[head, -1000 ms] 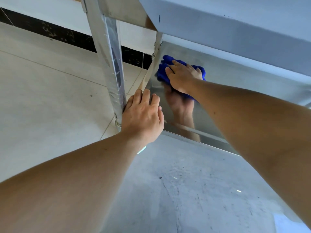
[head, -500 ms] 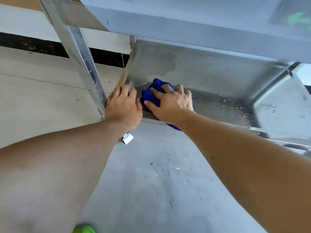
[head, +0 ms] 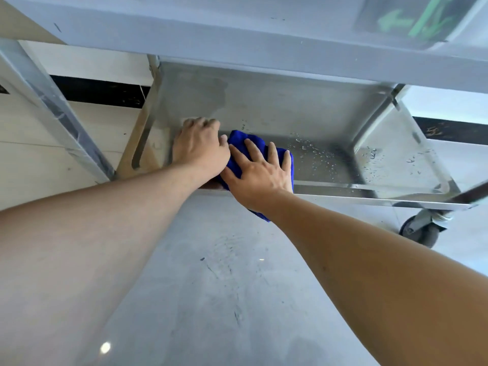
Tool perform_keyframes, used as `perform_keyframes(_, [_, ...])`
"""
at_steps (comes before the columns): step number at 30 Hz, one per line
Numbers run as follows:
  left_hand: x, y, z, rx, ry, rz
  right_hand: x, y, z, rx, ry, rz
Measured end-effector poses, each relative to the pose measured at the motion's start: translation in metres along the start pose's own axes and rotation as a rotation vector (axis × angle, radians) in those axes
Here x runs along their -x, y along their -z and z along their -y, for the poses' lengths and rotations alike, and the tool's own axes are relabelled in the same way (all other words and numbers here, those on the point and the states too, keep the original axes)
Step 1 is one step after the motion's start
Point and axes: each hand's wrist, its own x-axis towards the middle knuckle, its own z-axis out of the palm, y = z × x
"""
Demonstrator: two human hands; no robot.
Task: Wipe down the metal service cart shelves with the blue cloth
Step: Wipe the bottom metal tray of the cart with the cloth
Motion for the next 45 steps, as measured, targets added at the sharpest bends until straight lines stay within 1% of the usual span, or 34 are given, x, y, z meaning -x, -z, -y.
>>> perform_keyframes(3, [-0.004,-0.014,-0.014,0.068,-0.048,-0.008,-0.018,0.002,-0.008,0.003,-0.056,0.029])
perform_keyframes(7, [-0.005,-0.024,-0.019,0.175,-0.032,-0.035,-0.048,0.005,-0.021,0.036,-0.081,0.048])
perform_keyframes(11, [-0.001,-0.035,-0.014,0.088,-0.133,-0.093,-0.091,0.006,-0.034,0.074,-0.112,0.035])
perform_keyframes(16, [-0.004,-0.041,-0.017,-0.002,-0.18,-0.038,-0.153,0.013,-0.045,0.019,-0.193,0.017])
perform_keyframes(20, [-0.003,-0.044,-0.016,-0.075,-0.161,-0.025,-0.195,0.02,-0.051,0.023,-0.194,-0.003])
perform_keyframes(24, [-0.003,-0.044,-0.017,-0.088,-0.16,-0.046,-0.218,0.023,-0.057,0.01,-0.197,-0.027])
perform_keyframes(32, [-0.006,-0.047,-0.014,-0.077,-0.173,-0.063,-0.206,0.02,-0.059,0.02,-0.18,-0.055])
perform_keyframes(39, [-0.006,-0.044,-0.015,-0.061,-0.175,-0.042,-0.159,0.014,-0.068,0.041,-0.181,-0.065])
perform_keyframes(45, [-0.006,-0.044,-0.015,-0.03,-0.157,-0.058,-0.117,0.01,-0.079,0.025,-0.172,-0.075])
